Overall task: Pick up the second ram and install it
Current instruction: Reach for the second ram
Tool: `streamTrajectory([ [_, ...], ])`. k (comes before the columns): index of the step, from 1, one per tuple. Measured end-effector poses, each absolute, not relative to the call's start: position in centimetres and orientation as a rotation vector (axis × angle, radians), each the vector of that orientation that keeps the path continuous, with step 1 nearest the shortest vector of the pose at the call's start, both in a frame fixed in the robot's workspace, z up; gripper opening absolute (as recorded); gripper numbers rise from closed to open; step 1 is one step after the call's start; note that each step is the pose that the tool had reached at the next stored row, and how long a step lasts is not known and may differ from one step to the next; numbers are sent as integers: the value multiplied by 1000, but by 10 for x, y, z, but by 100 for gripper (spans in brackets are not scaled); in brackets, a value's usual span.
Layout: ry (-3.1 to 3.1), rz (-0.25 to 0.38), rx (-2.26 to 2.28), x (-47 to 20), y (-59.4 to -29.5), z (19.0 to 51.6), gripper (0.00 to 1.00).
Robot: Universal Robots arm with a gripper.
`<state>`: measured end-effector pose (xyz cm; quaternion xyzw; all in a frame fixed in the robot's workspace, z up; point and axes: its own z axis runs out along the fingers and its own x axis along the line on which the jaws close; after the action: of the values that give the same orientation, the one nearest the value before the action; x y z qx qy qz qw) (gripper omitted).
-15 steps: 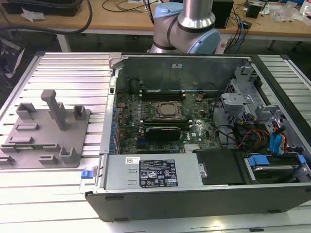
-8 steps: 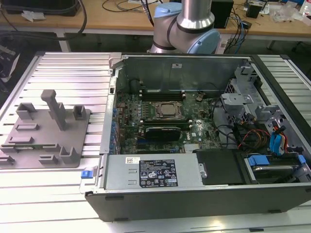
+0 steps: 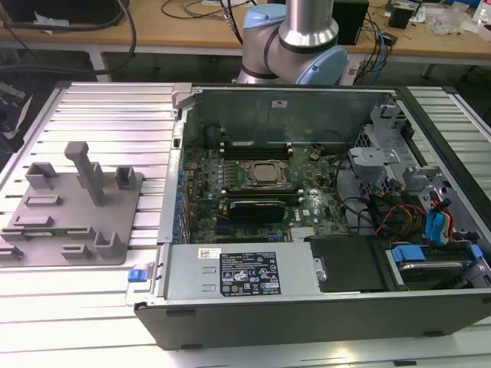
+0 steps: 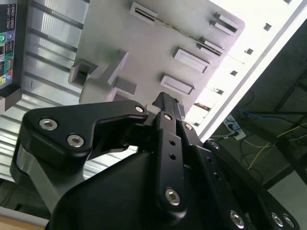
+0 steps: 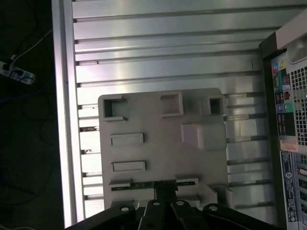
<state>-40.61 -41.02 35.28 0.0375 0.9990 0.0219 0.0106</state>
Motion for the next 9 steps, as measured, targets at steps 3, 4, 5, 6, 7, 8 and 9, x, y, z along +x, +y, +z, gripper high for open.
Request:
streamTrajectory([
  [3, 3124, 68, 117, -407, -413, 345, 8],
  [4, 3125, 68, 117, -407, -414, 344, 8],
  [5, 3127, 68, 118, -407, -415, 340, 8],
  [6, 3128, 68, 118, -407, -416, 339, 8],
  [7, 3130, 68, 118, -407, -416, 337, 8],
  [8, 3132, 68, 118, -407, -418, 333, 8],
  [9, 3133, 68, 118, -407, -418, 331, 8],
])
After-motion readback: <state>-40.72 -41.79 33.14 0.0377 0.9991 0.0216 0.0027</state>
